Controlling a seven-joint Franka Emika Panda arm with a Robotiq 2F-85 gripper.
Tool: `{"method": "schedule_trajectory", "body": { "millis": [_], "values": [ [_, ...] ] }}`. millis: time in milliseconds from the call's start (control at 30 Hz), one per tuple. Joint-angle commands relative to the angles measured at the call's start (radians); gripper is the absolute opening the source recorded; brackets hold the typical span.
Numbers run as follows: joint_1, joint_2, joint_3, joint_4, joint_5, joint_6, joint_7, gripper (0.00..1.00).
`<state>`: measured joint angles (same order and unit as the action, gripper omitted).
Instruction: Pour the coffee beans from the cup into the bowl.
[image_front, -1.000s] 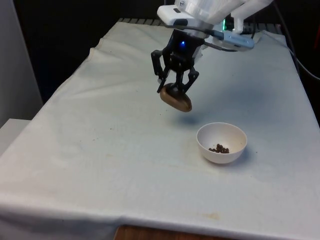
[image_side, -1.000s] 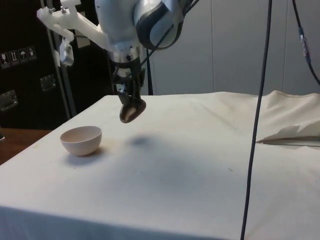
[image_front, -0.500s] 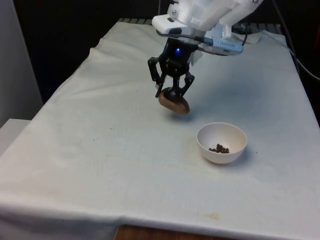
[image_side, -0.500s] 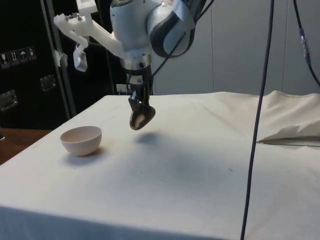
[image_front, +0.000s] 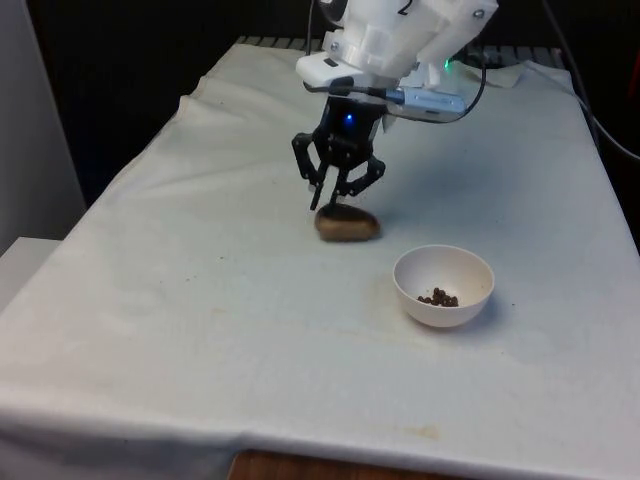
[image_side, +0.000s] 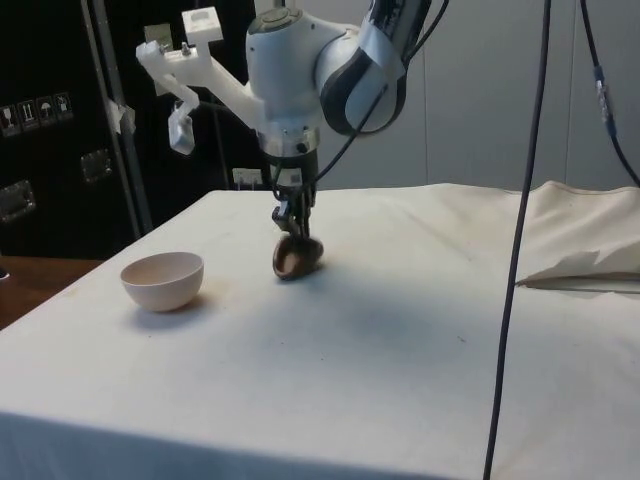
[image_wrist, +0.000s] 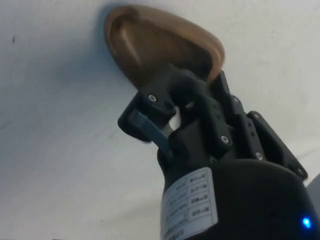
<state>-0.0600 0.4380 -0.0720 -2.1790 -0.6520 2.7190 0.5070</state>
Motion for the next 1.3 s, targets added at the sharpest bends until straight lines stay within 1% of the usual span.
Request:
{"method": "schedule_trajectory", "body": {
  "millis": [0,33,67,267,300,333,367,400,433,500,567,633,667,700,967,1000,1033,1100,1267],
  "values": [
    [-0.015,0.003,0.014,-0.009,0.02,0.02,-0.021,0.1],
    [0.0,0.002,-0.002,-0.002,0.009,0.006,-0.009,0.14],
    [-0.013,0.005,0.01,-0.011,0.035,0.028,-0.037,0.2],
    [-0.011,0.008,0.007,-0.012,0.064,0.034,-0.068,0.52],
    [-0.011,0.008,0.006,-0.012,0.07,0.035,-0.074,0.62],
    [0.0,0.008,-0.004,-0.004,0.06,0.017,-0.061,0.67],
    [-0.011,0.008,0.006,-0.012,0.072,0.035,-0.076,0.67],
    [-0.011,0.008,0.006,-0.012,0.073,0.035,-0.076,0.73],
    [-0.011,0.008,0.006,-0.013,0.073,0.036,-0.077,0.8],
    [-0.01,0.008,0.005,-0.013,0.073,0.036,-0.077,0.9],
    [-0.013,-0.015,0.009,-0.019,0.079,0.021,-0.089,1.0],
    [-0.013,-0.031,0.008,-0.023,0.081,0.015,-0.096,1.0],
    [0.0,-0.012,-0.007,-0.007,0.063,0.018,-0.075,1.0],
    [-0.012,-0.038,0.007,-0.025,0.082,0.012,-0.1,1.0],
    [-0.008,-0.099,0.001,-0.036,0.105,-0.017,-0.144,1.0],
    [0.0,-0.1,-0.01,-0.029,0.093,-0.018,-0.136,1.0],
    [-0.007,-0.115,0.001,-0.038,0.113,-0.026,-0.157,1.0],
    [-0.007,-0.13,0.0,-0.039,0.119,-0.035,-0.169,1.0],
    [-0.002,-0.172,0.0,-0.04,0.123,-0.067,-0.185,1.0]
  ]
}}
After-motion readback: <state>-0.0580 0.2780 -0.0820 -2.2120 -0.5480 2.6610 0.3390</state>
